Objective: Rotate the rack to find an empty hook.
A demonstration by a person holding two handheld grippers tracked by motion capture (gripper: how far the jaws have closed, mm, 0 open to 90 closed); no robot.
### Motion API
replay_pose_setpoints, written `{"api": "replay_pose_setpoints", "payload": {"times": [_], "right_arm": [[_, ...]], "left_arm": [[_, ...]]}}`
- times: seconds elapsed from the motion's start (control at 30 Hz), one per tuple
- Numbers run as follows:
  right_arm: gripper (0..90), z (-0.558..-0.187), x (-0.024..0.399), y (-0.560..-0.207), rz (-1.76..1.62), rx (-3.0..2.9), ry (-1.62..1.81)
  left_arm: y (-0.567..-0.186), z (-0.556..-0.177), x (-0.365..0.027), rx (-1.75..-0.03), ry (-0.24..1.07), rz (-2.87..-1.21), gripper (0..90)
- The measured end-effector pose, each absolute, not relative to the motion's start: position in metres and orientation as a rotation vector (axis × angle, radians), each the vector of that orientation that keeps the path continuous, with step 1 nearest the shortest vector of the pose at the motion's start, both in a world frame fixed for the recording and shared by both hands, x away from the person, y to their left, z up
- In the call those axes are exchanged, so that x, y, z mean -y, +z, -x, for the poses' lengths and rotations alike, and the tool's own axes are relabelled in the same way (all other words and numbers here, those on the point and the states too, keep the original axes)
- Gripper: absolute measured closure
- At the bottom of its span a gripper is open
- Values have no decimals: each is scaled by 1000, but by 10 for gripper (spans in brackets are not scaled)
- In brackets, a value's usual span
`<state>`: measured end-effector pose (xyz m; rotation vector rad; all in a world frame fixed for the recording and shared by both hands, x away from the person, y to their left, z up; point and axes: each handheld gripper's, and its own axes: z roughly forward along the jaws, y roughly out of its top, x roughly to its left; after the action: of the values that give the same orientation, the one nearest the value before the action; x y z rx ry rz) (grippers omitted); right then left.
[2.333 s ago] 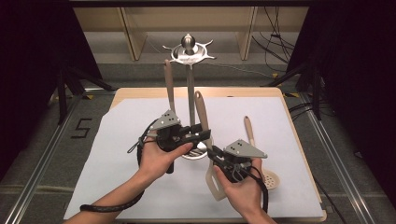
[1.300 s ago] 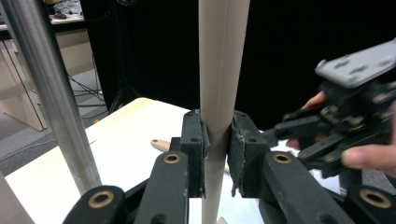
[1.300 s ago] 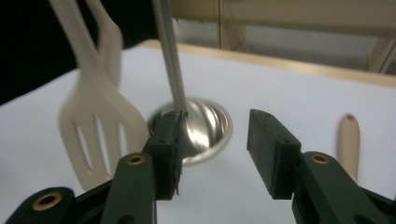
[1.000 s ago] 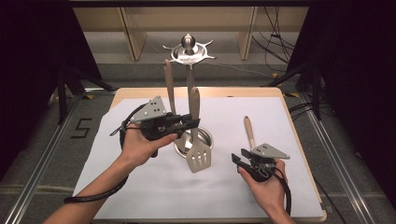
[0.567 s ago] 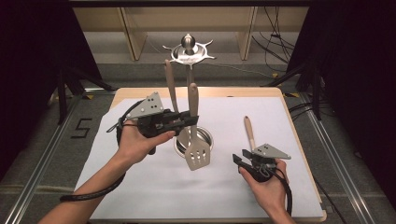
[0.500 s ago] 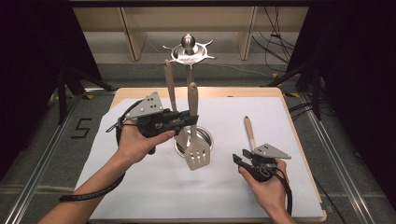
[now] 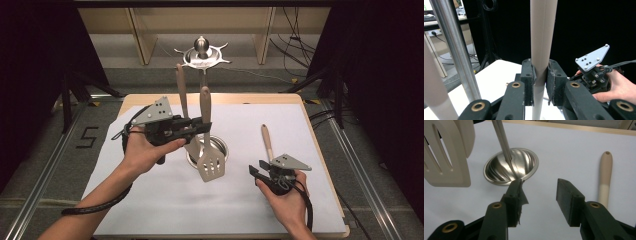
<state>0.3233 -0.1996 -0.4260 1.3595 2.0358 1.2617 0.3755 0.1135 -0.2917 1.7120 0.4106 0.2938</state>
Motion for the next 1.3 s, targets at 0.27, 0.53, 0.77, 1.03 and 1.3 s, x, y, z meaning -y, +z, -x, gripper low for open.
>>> {"api": "replay_pose_setpoints", "payload": {"times": [0.27,0.53,0.77,1.03,1.3], "right_arm": [[565,-326,200,-427,-1345,-2042,1253],[564,-326,200,-424,-1347,-2047,1254],[564,-324,198,-424,-1363,-2055,1249],[564,-325,198,-424,-1348,-2046,1272],[564,-324,196,-423,-1370,-2032,1287]], "left_arm": [[-286,-378,-114,-404,301,-1716,765],[-279,-381,-112,-388,294,-1718,765],[-275,-386,-111,-390,285,-1720,765],[-271,-392,-111,-395,283,-1717,765],[-274,-398,-112,-416,268,-1717,765]]}}
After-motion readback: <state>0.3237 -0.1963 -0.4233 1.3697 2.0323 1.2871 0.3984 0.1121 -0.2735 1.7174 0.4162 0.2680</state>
